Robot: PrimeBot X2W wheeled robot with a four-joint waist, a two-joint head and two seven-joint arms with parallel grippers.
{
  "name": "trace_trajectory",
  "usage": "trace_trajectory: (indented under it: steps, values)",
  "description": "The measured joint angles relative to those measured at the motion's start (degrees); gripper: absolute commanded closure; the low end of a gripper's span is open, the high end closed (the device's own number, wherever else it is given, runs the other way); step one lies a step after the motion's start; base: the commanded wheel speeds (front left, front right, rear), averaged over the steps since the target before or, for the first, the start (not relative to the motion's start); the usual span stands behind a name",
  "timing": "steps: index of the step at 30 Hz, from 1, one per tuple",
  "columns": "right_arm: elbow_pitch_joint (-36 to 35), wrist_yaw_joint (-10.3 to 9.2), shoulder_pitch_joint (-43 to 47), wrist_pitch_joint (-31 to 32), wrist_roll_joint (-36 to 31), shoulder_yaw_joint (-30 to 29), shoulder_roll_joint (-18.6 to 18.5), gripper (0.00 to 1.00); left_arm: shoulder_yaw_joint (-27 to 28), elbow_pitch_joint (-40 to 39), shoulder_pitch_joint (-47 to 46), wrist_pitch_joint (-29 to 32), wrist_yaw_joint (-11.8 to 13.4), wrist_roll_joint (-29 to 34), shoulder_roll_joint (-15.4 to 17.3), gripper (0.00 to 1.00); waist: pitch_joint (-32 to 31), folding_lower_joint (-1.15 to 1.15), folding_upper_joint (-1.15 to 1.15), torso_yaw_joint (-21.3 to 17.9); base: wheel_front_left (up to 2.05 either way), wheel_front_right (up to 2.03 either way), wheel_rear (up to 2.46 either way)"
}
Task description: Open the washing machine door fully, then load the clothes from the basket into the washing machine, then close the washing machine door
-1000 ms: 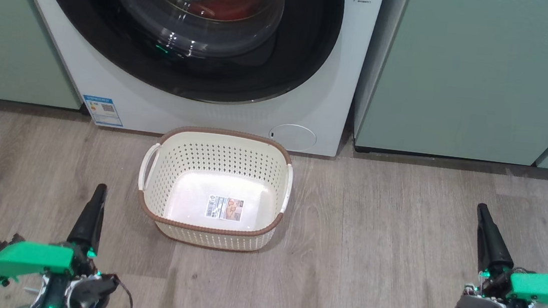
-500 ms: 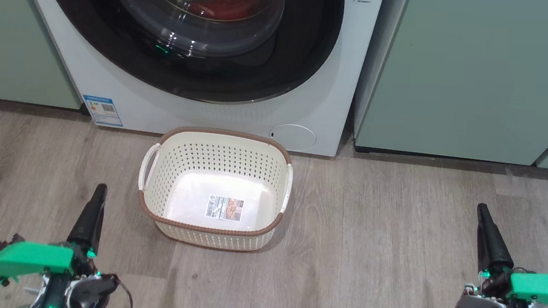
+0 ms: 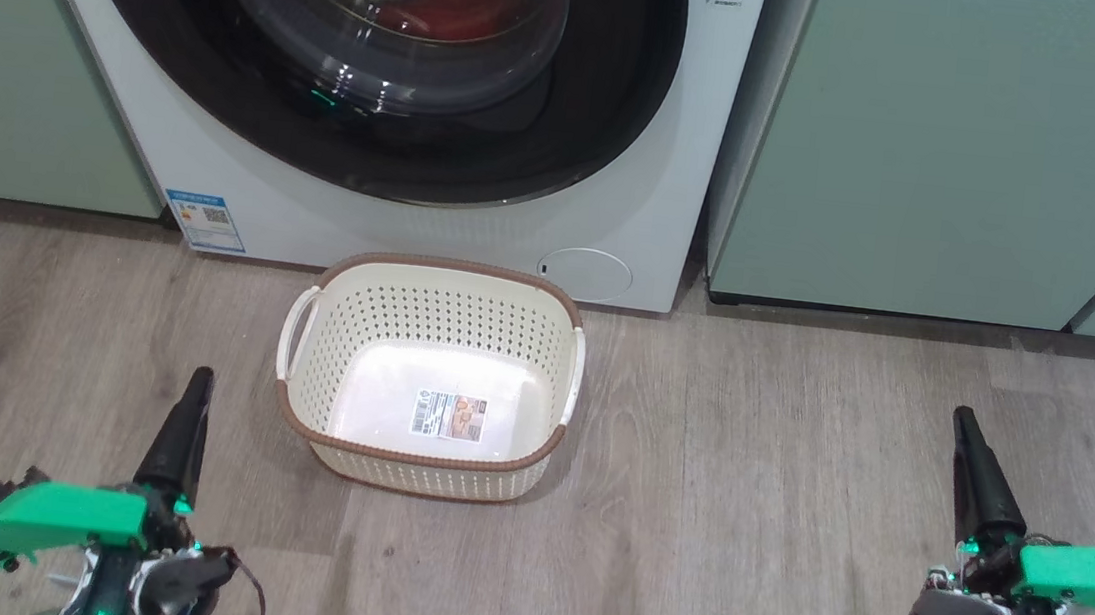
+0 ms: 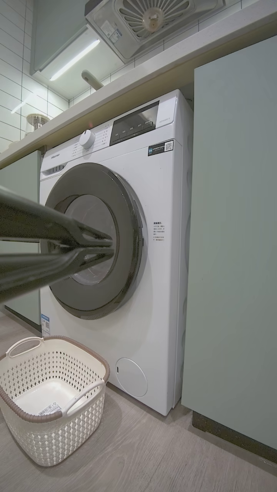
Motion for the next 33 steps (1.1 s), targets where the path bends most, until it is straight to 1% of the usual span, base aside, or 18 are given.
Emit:
trace_trajectory:
  steps: [33]
  values:
    - [0.0,0.00,0.0,0.0,0.0,0.0,0.0,1.00,0.0,0.0,0.0,0.0,0.0,0.0,0.0,1.00,0.0,0.00,0.00,0.0,0.00,0.00,0.00]
